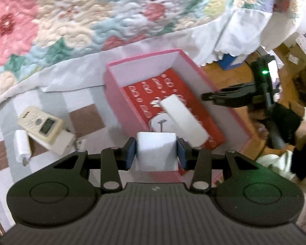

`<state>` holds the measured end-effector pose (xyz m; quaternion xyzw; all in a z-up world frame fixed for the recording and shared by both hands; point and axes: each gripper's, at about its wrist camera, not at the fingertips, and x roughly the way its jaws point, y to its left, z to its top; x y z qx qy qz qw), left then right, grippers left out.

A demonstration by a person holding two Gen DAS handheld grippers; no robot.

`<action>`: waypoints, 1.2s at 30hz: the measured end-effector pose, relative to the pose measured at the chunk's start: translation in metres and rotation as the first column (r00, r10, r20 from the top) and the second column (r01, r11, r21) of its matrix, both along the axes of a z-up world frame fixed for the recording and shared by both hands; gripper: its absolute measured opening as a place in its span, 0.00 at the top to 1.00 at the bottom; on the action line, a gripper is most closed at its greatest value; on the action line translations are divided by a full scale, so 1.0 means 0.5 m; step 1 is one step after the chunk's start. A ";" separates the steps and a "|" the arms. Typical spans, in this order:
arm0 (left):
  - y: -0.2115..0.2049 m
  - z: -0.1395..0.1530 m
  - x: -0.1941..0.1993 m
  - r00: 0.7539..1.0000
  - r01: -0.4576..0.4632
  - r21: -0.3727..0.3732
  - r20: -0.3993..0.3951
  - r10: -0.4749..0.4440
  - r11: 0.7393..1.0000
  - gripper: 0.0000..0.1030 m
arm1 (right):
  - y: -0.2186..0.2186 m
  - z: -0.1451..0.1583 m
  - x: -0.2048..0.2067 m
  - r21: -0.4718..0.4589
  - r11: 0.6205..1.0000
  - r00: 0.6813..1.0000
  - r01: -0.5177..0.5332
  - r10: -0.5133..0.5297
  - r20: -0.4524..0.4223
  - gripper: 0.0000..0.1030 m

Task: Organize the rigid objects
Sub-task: 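Place the white charger into the pink box and open the left tool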

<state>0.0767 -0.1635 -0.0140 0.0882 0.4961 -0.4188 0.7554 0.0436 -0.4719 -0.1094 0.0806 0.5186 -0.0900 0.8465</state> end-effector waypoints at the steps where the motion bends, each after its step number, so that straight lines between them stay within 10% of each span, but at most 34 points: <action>1: -0.016 0.002 -0.004 1.000 0.012 0.011 0.001 -0.012 1.000 0.60 | -0.001 0.001 0.000 0.001 1.000 1.000 0.000 0.000 0.000 0.93; 16: -0.199 -0.081 -0.063 0.991 0.122 0.188 0.032 -0.130 0.975 0.60 | -0.027 0.006 0.001 0.089 0.994 0.998 0.063 -0.062 -0.016 0.93; 36: -0.318 -0.214 -0.106 0.986 0.115 0.100 -0.128 -0.102 0.988 0.58 | -0.062 0.003 -0.021 0.257 0.935 0.969 0.244 -0.246 -0.024 0.87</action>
